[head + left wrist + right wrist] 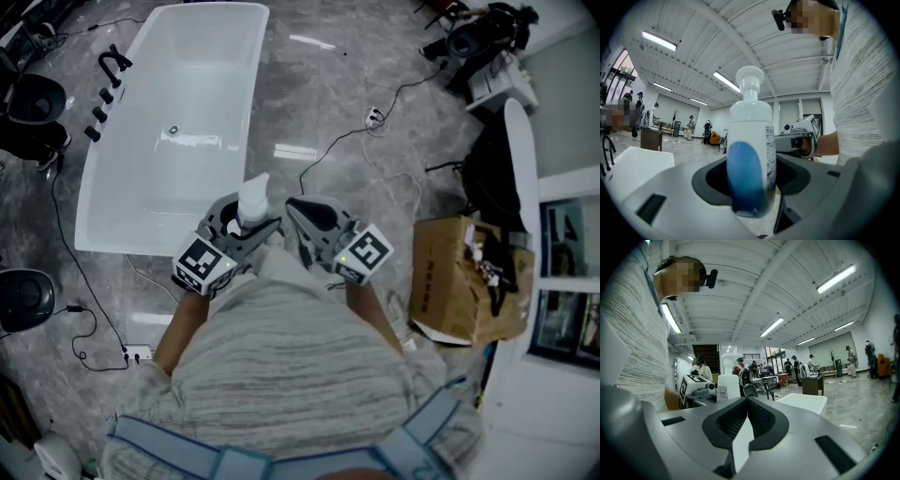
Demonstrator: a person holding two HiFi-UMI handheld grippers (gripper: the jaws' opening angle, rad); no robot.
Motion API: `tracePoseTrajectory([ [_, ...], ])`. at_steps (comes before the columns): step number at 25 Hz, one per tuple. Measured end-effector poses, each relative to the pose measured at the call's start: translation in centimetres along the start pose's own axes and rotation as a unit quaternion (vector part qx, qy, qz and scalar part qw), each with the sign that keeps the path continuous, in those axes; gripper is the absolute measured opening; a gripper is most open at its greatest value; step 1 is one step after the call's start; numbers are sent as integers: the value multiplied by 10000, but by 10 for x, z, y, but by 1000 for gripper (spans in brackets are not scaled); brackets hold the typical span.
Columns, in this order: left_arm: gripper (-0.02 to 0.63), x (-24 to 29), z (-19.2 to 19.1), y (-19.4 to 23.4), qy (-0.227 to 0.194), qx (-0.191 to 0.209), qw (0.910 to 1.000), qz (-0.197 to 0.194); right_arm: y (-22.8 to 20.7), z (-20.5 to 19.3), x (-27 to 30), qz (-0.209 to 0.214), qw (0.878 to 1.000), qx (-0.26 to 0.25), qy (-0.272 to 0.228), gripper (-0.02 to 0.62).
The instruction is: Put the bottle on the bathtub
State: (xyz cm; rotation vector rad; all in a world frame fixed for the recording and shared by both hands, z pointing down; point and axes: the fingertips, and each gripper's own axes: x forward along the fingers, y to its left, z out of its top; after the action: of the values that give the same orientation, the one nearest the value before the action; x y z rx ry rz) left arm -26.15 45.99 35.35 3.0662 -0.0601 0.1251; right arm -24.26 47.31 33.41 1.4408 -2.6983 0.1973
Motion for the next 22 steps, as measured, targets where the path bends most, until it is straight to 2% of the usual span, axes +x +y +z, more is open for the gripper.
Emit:
tracePoseTrajectory([
  [9,252,19,-10,41,136,-150,9998,75,-43,-7,29,104,9999,1,71,3],
  [13,251,38,-9,67,140,-207,9996,156,-64,-1,44,234,9994,253,85,3],
  [17,252,68,-6,86,184,-278,9993,142,-97,-1,48,306,9991,285,107,3],
  [22,250,114,3,119,258,-240,9994,68,-158,7,56,301,9992,234,129,3],
])
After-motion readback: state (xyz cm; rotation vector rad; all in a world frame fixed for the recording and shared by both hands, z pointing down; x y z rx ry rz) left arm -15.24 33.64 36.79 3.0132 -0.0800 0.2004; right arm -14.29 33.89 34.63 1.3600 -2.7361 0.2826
